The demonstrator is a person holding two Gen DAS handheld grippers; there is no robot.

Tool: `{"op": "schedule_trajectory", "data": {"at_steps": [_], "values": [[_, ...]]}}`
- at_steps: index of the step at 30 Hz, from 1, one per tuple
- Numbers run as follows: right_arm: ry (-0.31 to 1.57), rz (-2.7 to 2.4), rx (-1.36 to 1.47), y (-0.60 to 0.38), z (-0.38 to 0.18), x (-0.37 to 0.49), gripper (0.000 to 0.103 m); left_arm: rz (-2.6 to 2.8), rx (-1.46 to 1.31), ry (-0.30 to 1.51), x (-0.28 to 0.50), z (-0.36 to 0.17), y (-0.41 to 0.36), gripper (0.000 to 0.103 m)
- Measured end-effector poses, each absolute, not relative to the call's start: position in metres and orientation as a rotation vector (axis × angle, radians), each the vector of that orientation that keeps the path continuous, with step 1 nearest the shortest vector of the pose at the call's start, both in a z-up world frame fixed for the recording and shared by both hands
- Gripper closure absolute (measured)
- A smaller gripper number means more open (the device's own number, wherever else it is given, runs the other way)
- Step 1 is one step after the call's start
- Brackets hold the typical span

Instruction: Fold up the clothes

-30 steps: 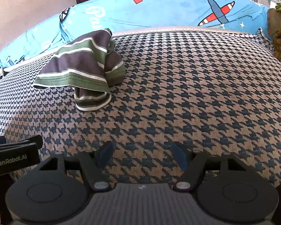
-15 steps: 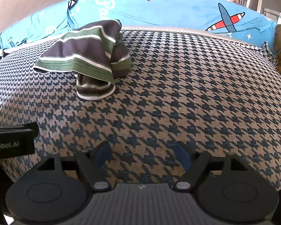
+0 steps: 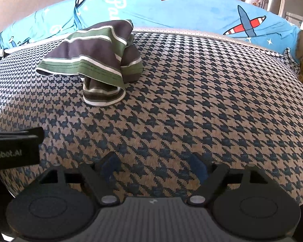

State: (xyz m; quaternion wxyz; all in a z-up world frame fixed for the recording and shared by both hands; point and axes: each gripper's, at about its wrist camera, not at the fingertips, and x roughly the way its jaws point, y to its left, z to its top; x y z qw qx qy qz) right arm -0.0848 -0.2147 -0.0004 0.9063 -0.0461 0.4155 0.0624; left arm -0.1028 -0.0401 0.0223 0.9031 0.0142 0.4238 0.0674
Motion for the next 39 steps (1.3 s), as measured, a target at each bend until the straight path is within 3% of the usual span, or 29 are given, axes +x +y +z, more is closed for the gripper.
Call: {"op": "schedule_trajectory", "data": {"at_steps": [11,15,29,32,39], "values": [[0.850,0.108,-0.111,-0.213,-0.003,-0.084,0.015,0.143,0.002,0.884,-0.101,0.022,-0.034,0.000],[0.885,0.091,-0.113,-0.212,-0.005,-0.083,0.001,0.134,0.004,0.863,-0.101,0.026,-0.035,0.000],[0.891,0.112,-0.034,-0.219,0.008,-0.087,0.009,0.096,-0.037,0.823,-0.076,0.052,-0.020,0.000],[0.883,0.110,-0.043,-0.217,0.009,-0.086,0.015,0.085,-0.031,0.807,-0.068,0.059,-0.016,0.002],[0.882,0.121,-0.042,-0.215,0.007,-0.089,0.052,0.086,-0.010,0.757,-0.043,0.080,-0.001,0.007]]}}
